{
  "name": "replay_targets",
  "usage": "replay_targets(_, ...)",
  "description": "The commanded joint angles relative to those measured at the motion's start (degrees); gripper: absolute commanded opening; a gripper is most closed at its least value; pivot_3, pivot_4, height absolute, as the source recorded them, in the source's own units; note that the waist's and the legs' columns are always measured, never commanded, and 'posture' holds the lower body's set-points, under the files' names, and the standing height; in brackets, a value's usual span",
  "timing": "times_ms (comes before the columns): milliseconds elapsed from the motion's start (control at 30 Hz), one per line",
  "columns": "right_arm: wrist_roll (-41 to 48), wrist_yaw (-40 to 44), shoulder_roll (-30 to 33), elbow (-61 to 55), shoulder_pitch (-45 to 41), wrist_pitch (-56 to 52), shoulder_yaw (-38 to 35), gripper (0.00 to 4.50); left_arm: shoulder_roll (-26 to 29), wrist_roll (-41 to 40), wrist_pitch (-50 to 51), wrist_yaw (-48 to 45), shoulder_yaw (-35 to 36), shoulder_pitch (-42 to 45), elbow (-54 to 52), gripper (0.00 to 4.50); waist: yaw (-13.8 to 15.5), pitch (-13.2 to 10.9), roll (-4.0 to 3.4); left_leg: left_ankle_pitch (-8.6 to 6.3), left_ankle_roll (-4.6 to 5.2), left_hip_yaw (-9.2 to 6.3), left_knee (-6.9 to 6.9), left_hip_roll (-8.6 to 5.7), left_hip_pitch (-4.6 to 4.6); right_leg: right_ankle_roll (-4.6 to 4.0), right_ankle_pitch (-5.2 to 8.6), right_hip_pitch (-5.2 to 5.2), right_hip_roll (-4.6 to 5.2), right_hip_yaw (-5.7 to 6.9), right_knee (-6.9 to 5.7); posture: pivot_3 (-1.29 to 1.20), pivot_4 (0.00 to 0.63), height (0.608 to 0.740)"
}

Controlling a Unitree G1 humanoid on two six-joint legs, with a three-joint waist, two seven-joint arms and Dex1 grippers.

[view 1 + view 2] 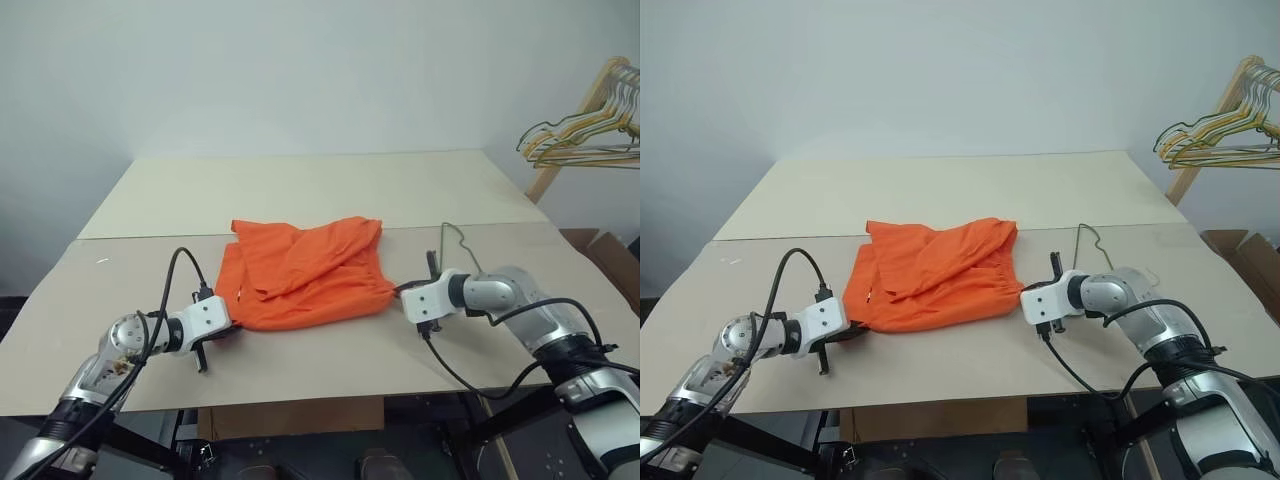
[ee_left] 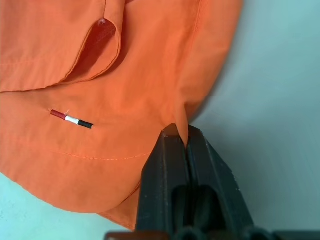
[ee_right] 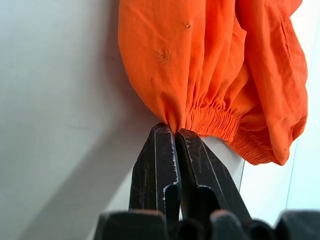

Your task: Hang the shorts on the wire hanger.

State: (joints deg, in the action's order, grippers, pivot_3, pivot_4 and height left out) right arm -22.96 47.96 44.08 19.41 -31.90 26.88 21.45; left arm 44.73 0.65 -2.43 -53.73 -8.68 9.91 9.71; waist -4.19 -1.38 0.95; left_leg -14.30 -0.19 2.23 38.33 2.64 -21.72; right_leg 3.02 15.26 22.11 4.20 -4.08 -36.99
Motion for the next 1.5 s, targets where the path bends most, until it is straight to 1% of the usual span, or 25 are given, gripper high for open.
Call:
replay_targets(33,4.8,3.3,1.8,-8.5,2.4,-4.0,-3.3,0.00,2.8,1.4,0.2,0.8,2.1,-3.4,-2.7,0.01,-0.1,0.0,0.01,0.00,0.00,0.00,0.00,0.00,0.00,-0.01,0.01,0.00,0.00,0.00,0.00,-0.07,0.000,0.740)
replay_targets(100,8.1,6.6,3.1,-14.5,5.3,-7.0,-4.2,0.00,4.8,0.0,-0.3,-0.1,4.0,-6.2,-6.7,0.01,-0.2,0.0,0.00,-0.02,0.02,0.00,-0.01,0.04,-0.06,-0.01,0.03,0.05,-0.02,-0.01,0.00,-0.06,0.000,0.740)
replay_targets(233,14.1,12.2,6.1,-26.4,11.3,-13.4,-5.4,0.00,10.2,-5.1,3.4,-4.6,9.1,-12.4,-16.7,0.01,0.0,0.0,0.02,-0.04,0.03,0.03,-0.01,0.08,-0.17,0.00,0.07,0.15,-0.01,0.02,-0.02,-0.06,0.000,0.740)
replay_targets(300,16.5,14.6,7.3,-29.3,12.1,-15.9,-5.9,0.00,12.7,-6.9,5.6,-7.0,10.6,-13.9,-19.9,0.01,0.2,0.0,0.04,-0.03,0.02,0.06,0.01,0.09,-0.12,0.00,0.08,0.12,0.00,0.04,-0.04,-0.06,0.000,0.740)
replay_targets(367,19.0,16.4,7.5,-30.1,11.3,-18.8,-6.3,0.00,13.6,-7.5,6.3,-7.9,10.9,-13.4,-20.7,0.01,0.5,0.0,0.04,-0.02,0.01,0.09,0.04,0.09,-0.06,0.00,0.08,0.08,0.02,0.06,-0.05,-0.06,0.000,0.740)
replay_targets(400,19.9,16.8,6.8,-29.1,9.9,-20.3,-6.4,0.00,12.1,-6.9,5.5,-6.3,10.6,-11.0,-19.5,0.01,0.8,0.0,0.05,-0.02,0.01,0.09,0.04,0.08,-0.02,0.00,0.08,0.03,0.03,0.08,-0.04,-0.06,0.000,0.740)
replay_targets(500,20.2,15.7,2.9,-23.4,3.2,-26.8,-6.4,0.00,4.0,-3.0,3.5,3.0,8.8,0.2,-11.6,0.01,1.5,-0.1,0.08,-0.01,0.00,0.12,0.12,0.05,0.01,0.01,0.08,-0.01,0.02,0.08,-0.04,-0.05,0.000,0.740)
replay_targets(533,20.1,14.0,0.6,-20.4,-0.3,-29.3,-6.9,0.00,0.8,0.0,3.3,8.4,8.2,5.1,-8.1,0.01,1.6,0.0,0.13,0.00,0.00,0.09,0.16,0.06,-0.01,0.00,0.06,-0.01,-0.04,0.08,-0.04,-0.05,0.000,0.740)
replay_targets(600,18.6,9.7,-3.1,-14.9,-6.7,-32.6,-7.9,0.00,-3.5,6.5,0.1,18.5,7.4,13.6,-1.8,0.01,1.7,0.0,0.19,0.00,0.00,-0.04,0.30,0.07,-0.08,0.00,0.03,-0.06,-0.17,0.09,-0.05,-0.06,0.000,0.740)
replay_targets(633,17.6,5.3,-5.3,-11.6,-11.5,-33.4,-9.2,0.00,-6.3,8.7,-1.0,26.1,8.7,19.4,0.1,0.01,1.6,0.0,0.20,0.00,0.00,-0.10,0.35,0.07,-0.20,-0.01,-0.01,0.00,-0.19,0.09,-0.05,-0.06,0.000,0.740)
replay_targets(700,15.9,-6.3,-9.9,-5.6,-20.9,-34.9,-12.9,0.00,-9.9,10.5,-2.9,38.2,12.7,29.2,1.6,0.01,1.6,0.0,0.24,-0.01,0.00,-0.17,0.43,0.06,-0.53,0.00,-0.07,0.26,-0.16,0.14,-0.06,-0.07,0.000,0.740)
replay_targets(767,10.8,-22.0,-12.0,-0.5,-27.9,-30.5,-15.6,0.00,-10.7,13.0,-3.7,48.0,16.1,36.1,1.2,0.01,1.2,0.0,0.26,0.06,-0.12,-0.19,0.53,-0.01,-1.08,0.04,-0.12,0.91,-0.02,0.13,-0.21,-0.07,0.000,0.740)
replay_targets(800,8.9,-28.2,-12.5,0.7,-29.9,-28.3,-16.8,0.00,-10.7,13.2,-4.5,51.1,17.7,38.2,0.7,0.01,1.1,0.0,0.30,0.33,-0.58,-0.23,0.52,-0.06,-1.57,0.08,-0.17,1.48,0.10,0.10,-0.67,-0.07,0.000,0.740)
replay_targets(867,6.2,-37.9,-12.6,1.9,-31.7,-23.1,-18.6,0.00,-10.2,12.6,-7.0,54.5,20.3,40.4,-0.4,0.01,0.8,0.1,0.26,0.63,-1.09,-0.20,0.46,-0.20,-2.04,0.10,-0.17,2.16,0.27,0.07,-0.96,-0.07,0.000,0.740)
replay_targets(933,6.2,-40.8,-12.7,1.1,-30.9,-20.3,-19.7,0.00,-9.3,10.7,-8.7,53.7,22.0,40.4,-2.5,0.01,0.3,0.5,0.27,0.51,-1.12,-0.16,0.17,-0.21,-1.78,0.10,-0.17,2.07,0.29,0.10,-0.97,-0.07,0.000,0.740)
replay_targets(1000,7.3,-39.7,-12.5,-0.4,-27.9,-18.8,-19.7,0.00,-7.2,9.6,-9.0,50.3,22.9,37.3,-6.0,0.01,0.0,0.6,0.35,0.43,-1.01,-0.07,-0.04,-0.22,-1.55,0.11,-0.16,1.89,0.31,0.10,-0.87,-0.06,0.000,0.740)
replay_targets(1033,8.2,-37.4,-12.2,-1.5,-25.7,-18.4,-19.0,0.00,-6.2,8.0,-8.6,47.6,23.3,34.6,-8.0,0.01,-0.2,0.6,0.36,0.27,-0.72,-0.03,-0.05,-0.20,-1.57,0.12,-0.16,1.81,0.28,0.10,-0.60,-0.06,0.000,0.740)
replay_targets(1100,9.8,-32.3,-11.4,-4.0,-21.2,-17.4,-17.4,0.00,-4.6,4.2,-7.1,42.2,23.9,29.0,-11.4,0.01,-0.9,0.6,0.36,0.28,-0.69,-0.03,0.00,-0.18,-1.53,0.12,-0.16,1.65,0.26,0.09,-0.55,-0.05,0.000,0.740)
replay_targets(1167,10.8,-25.9,-9.8,-7.1,-15.9,-15.7,-14.8,0.00,-3.0,0.8,-6.0,36.8,24.4,21.8,-14.1,0.01,-1.4,0.5,0.35,0.30,-0.65,-0.03,0.08,-0.18,-1.39,0.12,-0.16,1.41,0.26,0.13,-0.55,-0.05,0.000,0.740)
replay_targets(1200,9.8,-23.2,-8.6,-8.0,-13.1,-14.2,-12.9,0.00,-1.9,-1.0,-5.3,33.0,24.2,17.0,-15.5,0.01,-1.5,0.5,0.33,0.34,-0.61,-0.04,0.11,-0.19,-1.24,0.12,-0.16,1.31,0.26,0.12,-0.48,-0.04,0.000,0.740)
replay_targets(1267,8.0,-18.8,-6.5,-9.5,-8.5,-12.0,-9.4,0.00,0.1,-3.7,-3.6,26.3,23.3,8.1,-18.2,0.01,-1.6,0.5,0.28,0.34,-0.59,-0.05,-0.03,-0.12,-0.61,0.11,-0.15,0.69,0.18,0.14,-0.21,-0.04,0.000,0.740)
replay_targets(1333,6.9,-15.7,-5.0,-9.4,-4.9,-8.6,-6.5,0.00,3.2,-3.0,-6.0,20.3,21.3,-1.1,-19.8,0.01,-1.8,0.5,0.29,0.33,-0.58,-0.02,-0.30,-0.08,-0.10,0.06,-0.09,0.25,0.16,0.15,-0.04,-0.04,0.000,0.740)
replay_targets(1367,6.8,-14.5,-4.6,-9.1,-3.6,-7.2,-5.5,0.00,4.1,-3.6,-4.7,18.0,20.8,-5.0,-21.0,0.01,-1.9,0.5,0.30,0.31,-0.57,0.00,-0.37,-0.05,-0.02,-0.01,-0.04,0.18,0.14,0.15,0.00,-0.03,0.000,0.740)
replay_targets(1400,6.5,-13.3,-4.3,-8.6,-2.4,-6.1,-4.5,0.00,5.1,-3.8,-6.0,15.1,20.0,-9.0,-21.3,0.01,-1.9,0.5,0.31,0.31,-0.57,0.01,-0.42,-0.04,-0.04,-0.05,-0.01,0.24,0.13,0.16,0.00,-0.04,0.000,0.740)
replay_targets(1500,5.6,-9.3,-2.9,-7.7,-0.1,-3.7,-2.3,0.00,7.8,-2.5,-5.4,9.7,18.7,-18.6,-22.3,0.01,-2.0,0.4,0.31,0.30,-0.55,0.01,-0.43,-0.01,-0.06,-0.07,0.01,0.26,0.11,0.16,-0.01,-0.04,0.000,0.740)
